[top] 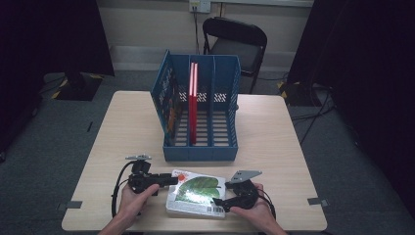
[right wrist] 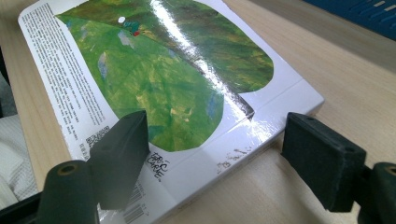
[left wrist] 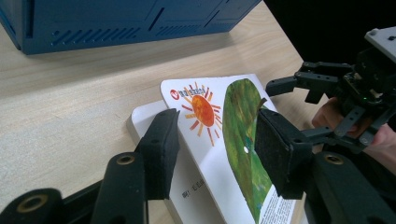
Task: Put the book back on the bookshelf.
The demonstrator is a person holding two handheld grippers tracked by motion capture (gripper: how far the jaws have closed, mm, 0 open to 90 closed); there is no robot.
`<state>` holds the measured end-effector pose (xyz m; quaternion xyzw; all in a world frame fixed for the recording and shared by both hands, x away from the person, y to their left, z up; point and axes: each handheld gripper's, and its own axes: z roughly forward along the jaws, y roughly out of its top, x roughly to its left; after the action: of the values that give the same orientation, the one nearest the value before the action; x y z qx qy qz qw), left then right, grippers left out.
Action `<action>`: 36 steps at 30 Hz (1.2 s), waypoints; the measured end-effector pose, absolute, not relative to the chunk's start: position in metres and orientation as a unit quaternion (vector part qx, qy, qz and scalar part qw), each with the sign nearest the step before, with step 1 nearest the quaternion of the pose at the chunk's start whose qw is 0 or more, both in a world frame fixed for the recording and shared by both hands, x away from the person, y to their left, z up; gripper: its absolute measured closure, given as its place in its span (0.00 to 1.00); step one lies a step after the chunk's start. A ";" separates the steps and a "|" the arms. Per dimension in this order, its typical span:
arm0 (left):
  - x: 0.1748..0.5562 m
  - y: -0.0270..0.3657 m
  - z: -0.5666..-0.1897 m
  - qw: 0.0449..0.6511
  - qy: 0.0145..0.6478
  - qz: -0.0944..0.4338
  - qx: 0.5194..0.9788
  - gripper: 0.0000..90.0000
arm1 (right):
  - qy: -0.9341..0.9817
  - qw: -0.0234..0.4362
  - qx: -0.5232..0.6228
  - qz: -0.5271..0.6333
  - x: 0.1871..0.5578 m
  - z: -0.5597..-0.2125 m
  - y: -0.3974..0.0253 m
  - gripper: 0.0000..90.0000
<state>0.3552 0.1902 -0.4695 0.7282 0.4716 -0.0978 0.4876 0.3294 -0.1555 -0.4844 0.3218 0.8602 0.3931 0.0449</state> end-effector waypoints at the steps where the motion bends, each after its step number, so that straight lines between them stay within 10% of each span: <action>1: 0.356 0.189 -0.470 0.492 0.477 -0.104 0.721 0.54 | 0.861 0.044 0.322 0.392 0.329 -0.484 -0.155 0.24; 36: 0.360 0.162 -0.475 0.480 0.412 -0.159 0.758 0.77 | 0.866 0.037 0.300 0.398 0.328 -0.483 -0.150 0.20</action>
<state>0.3598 0.1616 -0.4748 0.7580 0.4116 -0.1586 0.4804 0.3277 -0.1503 -0.4827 0.3002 0.8663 0.3976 0.0373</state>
